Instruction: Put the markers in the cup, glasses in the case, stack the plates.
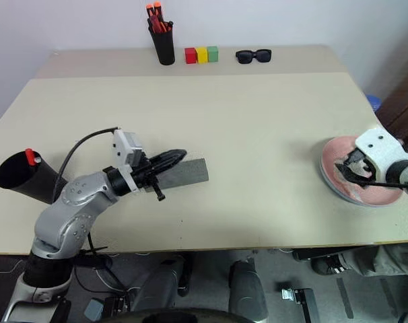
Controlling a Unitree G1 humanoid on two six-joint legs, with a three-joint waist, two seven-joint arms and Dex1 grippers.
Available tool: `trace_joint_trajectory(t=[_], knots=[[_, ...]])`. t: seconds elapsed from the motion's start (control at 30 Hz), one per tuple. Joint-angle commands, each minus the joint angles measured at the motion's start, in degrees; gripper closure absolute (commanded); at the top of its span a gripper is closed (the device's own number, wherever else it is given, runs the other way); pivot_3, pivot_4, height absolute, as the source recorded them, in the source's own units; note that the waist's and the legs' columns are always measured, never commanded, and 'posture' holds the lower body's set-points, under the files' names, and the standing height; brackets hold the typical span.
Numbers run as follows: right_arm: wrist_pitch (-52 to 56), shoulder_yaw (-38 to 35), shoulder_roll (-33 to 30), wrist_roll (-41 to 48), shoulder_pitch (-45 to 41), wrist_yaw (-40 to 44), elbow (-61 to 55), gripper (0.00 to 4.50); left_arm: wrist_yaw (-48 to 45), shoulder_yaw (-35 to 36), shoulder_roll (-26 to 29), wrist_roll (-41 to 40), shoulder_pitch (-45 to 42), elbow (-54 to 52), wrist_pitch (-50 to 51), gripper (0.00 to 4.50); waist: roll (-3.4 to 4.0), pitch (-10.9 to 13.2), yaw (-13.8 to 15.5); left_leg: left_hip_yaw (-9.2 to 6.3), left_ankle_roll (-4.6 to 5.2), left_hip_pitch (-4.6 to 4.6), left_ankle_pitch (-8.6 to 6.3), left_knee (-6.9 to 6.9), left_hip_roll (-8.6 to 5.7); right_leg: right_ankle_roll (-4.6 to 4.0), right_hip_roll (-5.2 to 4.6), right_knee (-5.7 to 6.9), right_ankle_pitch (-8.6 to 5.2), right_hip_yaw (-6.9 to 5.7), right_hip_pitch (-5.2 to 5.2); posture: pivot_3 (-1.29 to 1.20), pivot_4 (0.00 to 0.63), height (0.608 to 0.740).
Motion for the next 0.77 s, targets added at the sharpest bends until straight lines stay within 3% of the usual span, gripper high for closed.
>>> trace_joint_trajectory(t=[0.03, 0.17, 0.4, 0.77], knots=[[-1.69, 1.69, 3.09, 5.58, -4.74, 3.28, -3.68, 0.34, 5.23, 4.21, 0.89, 3.52, 1.33, -1.79, -1.28, 4.5, -0.01, 0.01, 0.06, -0.01, 0.0, 0.0, 0.0, 0.0, 0.01, 0.0, 0.01, 0.0, 0.0, 0.0, 0.0, 0.0, 0.15, 0.74], [-0.69, 5.33, 8.77, 10.63, -10.49, 5.93, -3.8, 0.34, 7.19, 8.46, 1.8, 3.09, 6.46, -6.26, -1.13, 4.5, -0.03, 0.02, -0.11, -0.05, 0.02, -0.01, -0.02, -0.01, 0.01, 0.02, 0.01, 0.0, 0.0, 0.0, -0.01, 0.0, 0.15, 0.74], [-0.29, 8.49, 14.84, 16.87, -13.35, 9.79, -4.01, 0.34, 7.73, 13.68, 4.08, 5.24, 14.4, -7.79, -3.09, 4.5, -0.05, 0.0, 0.26, -0.12, 0.04, -0.05, -0.07, 0.06, 0.0, 0.0, -0.01, -0.13, 0.0, -0.01, 0.05, 0.0, 0.15, 0.74], [-0.59, 10.64, 15.26, 15.62, -14.31, 9.33, -2.59, 0.34, 9.15, 15.85, 4.38, 4.97, 17.34, -8.68, -3.4, 4.5, -0.03, 0.01, 0.25, -0.21, 0.03, -0.05, -0.1, -0.05, 0.0, -0.01, -0.03, -0.2, 0.01, 0.01, -0.01, 0.0, 0.15, 0.74]])
